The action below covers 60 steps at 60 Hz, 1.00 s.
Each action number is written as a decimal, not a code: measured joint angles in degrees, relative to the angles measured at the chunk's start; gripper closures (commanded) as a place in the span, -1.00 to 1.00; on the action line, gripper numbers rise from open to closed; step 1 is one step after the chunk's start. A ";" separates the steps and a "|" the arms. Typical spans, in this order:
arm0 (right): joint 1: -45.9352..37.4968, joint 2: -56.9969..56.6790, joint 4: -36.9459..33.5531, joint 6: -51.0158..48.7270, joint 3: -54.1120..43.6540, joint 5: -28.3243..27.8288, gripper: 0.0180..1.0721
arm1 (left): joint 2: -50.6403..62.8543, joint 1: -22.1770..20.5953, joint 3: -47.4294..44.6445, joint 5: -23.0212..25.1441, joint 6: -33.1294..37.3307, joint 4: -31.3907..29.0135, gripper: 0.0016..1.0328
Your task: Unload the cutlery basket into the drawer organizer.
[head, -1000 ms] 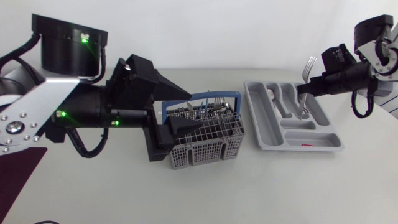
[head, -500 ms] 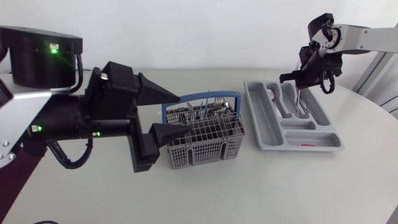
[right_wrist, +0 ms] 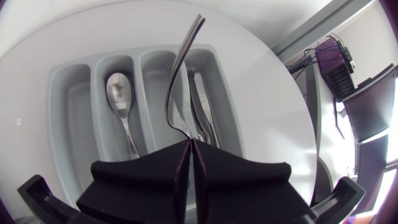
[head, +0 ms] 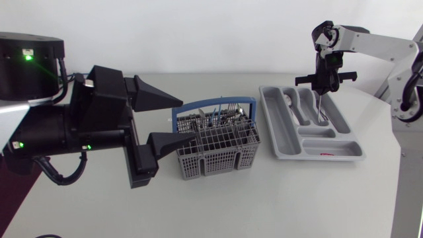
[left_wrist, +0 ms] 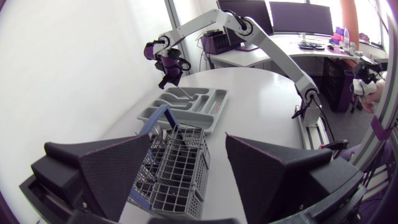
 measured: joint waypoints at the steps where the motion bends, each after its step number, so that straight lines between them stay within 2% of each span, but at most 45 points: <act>1: 0.07 0.63 -0.66 0.20 0.81 0.37 0.89 | -0.07 0.00 -0.07 0.00 0.00 -0.02 -0.90; 13: 0.42 11.23 -9.07 3.67 14.56 1.18 0.89 | -0.96 0.42 -0.66 -0.02 0.50 -0.07 -0.90; 18: 0.15 17.11 -14.38 4.87 24.06 1.40 0.89 | -1.05 0.42 -0.96 -0.02 0.66 -0.15 -0.90; 20: -0.13 21.20 -18.08 5.31 31.71 1.27 0.89 | -1.09 0.42 -1.11 -0.02 0.66 -0.20 -0.90; 25: -0.66 24.98 -18.73 5.75 37.73 1.14 0.88 | -1.27 0.42 -1.22 -0.02 1.03 -0.26 -0.90; 30: -0.76 26.51 -18.78 5.97 39.63 0.94 0.86 | -1.55 0.57 -1.22 -0.04 1.14 -0.26 -0.90; 31: -0.76 26.62 -18.78 5.97 39.76 0.92 0.65 | -1.57 0.63 -1.22 -0.02 1.25 -0.26 -0.90; 35: -0.70 27.15 -18.80 6.16 40.09 0.31 0.56 | -1.66 0.63 -1.22 -0.15 1.27 -0.31 -0.90; 37: -0.66 27.34 -18.88 6.19 40.11 0.09 0.40 | -1.70 0.63 -1.22 -0.15 1.27 -0.33 -0.90; 40: -0.59 27.41 -18.97 6.21 40.11 -0.13 0.11 | -1.73 0.63 -1.22 -0.15 1.27 -0.46 -0.90; 44: -0.39 27.41 -18.95 6.34 40.11 -0.13 -0.41 | -1.73 0.63 -1.22 -0.15 1.27 -0.52 -0.90; 48: -0.13 27.41 -18.95 6.36 40.09 -0.13 -0.74 | -1.73 0.63 -1.22 -0.15 1.27 -0.52 -0.90; 52: 0.44 27.15 -18.97 6.34 39.28 -0.17 -0.90 | -1.73 0.63 -1.22 -0.15 1.27 -0.90 -0.90; 60: 0.98 24.41 -19.30 6.36 35.45 -1.88 -0.91 | -1.73 0.63 -1.22 -0.15 1.27 -1.60 -0.90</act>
